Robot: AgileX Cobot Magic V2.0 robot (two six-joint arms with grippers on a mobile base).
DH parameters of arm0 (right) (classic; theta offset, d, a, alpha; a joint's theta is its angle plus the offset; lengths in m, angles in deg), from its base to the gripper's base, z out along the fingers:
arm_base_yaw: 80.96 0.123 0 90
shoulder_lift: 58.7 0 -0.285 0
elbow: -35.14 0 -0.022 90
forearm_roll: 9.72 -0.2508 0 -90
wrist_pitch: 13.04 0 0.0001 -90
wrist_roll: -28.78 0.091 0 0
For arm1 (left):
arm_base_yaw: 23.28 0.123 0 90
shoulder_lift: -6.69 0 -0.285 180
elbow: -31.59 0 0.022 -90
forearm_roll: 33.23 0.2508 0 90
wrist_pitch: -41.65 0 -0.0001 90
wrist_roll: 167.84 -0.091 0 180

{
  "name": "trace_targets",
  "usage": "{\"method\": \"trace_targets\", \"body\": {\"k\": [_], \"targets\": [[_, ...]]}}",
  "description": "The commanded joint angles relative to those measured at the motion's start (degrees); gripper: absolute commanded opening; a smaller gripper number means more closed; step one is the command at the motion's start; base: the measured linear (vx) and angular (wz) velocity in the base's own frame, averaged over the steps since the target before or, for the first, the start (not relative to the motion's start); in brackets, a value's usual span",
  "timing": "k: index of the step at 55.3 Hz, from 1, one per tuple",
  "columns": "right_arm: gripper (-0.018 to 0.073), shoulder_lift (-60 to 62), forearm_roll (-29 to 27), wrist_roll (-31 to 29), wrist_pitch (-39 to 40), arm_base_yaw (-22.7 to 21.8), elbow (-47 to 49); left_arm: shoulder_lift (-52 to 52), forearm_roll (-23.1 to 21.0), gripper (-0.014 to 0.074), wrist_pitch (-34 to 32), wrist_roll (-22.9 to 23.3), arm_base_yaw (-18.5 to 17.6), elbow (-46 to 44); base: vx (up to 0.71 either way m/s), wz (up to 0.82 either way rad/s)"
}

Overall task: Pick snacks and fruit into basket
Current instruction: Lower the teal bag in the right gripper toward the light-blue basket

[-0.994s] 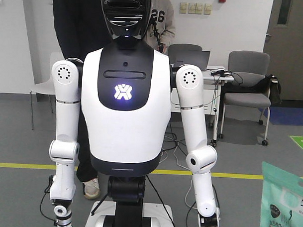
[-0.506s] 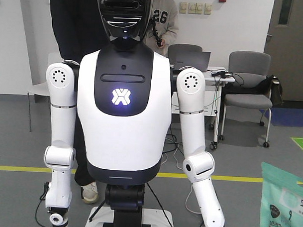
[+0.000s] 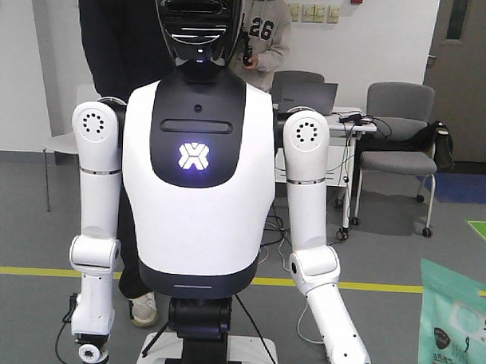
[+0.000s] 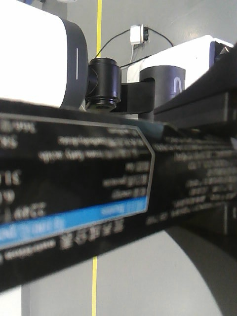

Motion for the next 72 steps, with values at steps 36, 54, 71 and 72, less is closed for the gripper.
{"method": "trace_targets", "body": {"k": [36,54,71,72], "targets": [[-0.0008,0.3,0.0,-0.2,5.0,0.0,1.8,-0.3,0.7,0.0001,-5.4,0.1,0.0,-2.1,0.0,0.0],[-0.0008,0.3,-2.2,1.1,6.0,1.5,1.8,-0.3,0.7,0.0001,-5.4,0.1,0.0,-2.1,0.0,0.0],[-0.0006,-5.6,-10.0,-12.0,16.9,24.4,1.8,-0.3,0.7,0.0001,-5.4,0.1,0.0,-2.1,0.0,0.0],[-0.0006,-6.1,-10.4,-12.1,17.5,25.9,1.8,-0.3,0.7,0.0001,-5.4,0.1,0.0,-2.1,0.0,0.0]]}}
